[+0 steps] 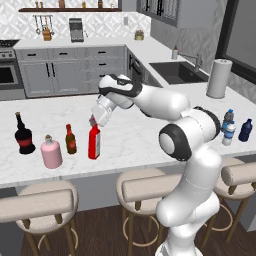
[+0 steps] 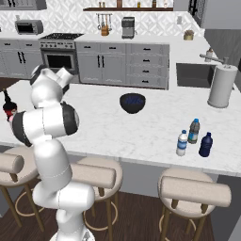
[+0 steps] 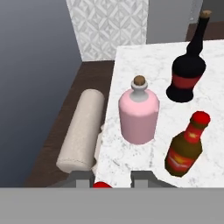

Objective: Move the plastic bottles in the middle to the plastics group, and the glass bottles in the middle to the glass group.

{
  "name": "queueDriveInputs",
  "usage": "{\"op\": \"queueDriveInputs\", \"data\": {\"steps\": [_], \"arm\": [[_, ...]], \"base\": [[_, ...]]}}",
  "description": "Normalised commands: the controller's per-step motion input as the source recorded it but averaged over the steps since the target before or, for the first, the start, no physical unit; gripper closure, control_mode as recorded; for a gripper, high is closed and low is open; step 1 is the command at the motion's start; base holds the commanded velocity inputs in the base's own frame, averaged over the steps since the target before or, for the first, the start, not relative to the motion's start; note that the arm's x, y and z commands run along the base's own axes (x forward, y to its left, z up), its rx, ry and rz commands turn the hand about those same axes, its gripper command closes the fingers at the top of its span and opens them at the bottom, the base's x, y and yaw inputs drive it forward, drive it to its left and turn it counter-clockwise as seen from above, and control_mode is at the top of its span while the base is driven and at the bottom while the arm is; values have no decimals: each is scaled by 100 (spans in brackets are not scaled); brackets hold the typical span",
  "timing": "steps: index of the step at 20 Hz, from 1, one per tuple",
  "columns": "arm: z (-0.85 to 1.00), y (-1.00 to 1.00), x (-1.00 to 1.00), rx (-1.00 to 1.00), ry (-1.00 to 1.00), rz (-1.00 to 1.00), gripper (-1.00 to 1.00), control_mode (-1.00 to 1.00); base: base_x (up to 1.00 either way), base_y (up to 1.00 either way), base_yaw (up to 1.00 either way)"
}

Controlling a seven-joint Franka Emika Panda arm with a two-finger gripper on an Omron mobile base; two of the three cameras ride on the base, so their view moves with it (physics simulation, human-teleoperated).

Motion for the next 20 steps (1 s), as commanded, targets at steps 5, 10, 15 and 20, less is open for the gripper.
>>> {"op": "queueDriveInputs", "data": {"steps": [5, 10, 15, 20], "arm": [[-36, 52, 16, 0, -3, 11, 100, -100], [-9, 53, 23, 0, 0, 10, 100, -100], [0, 26, 19, -3, 0, 3, 100, -100], [-4, 0, 30, -4, 0, 1, 100, -100]], "base": [[0, 0, 0], [0, 0, 0], [0, 0, 0], [0, 0, 0]]}}
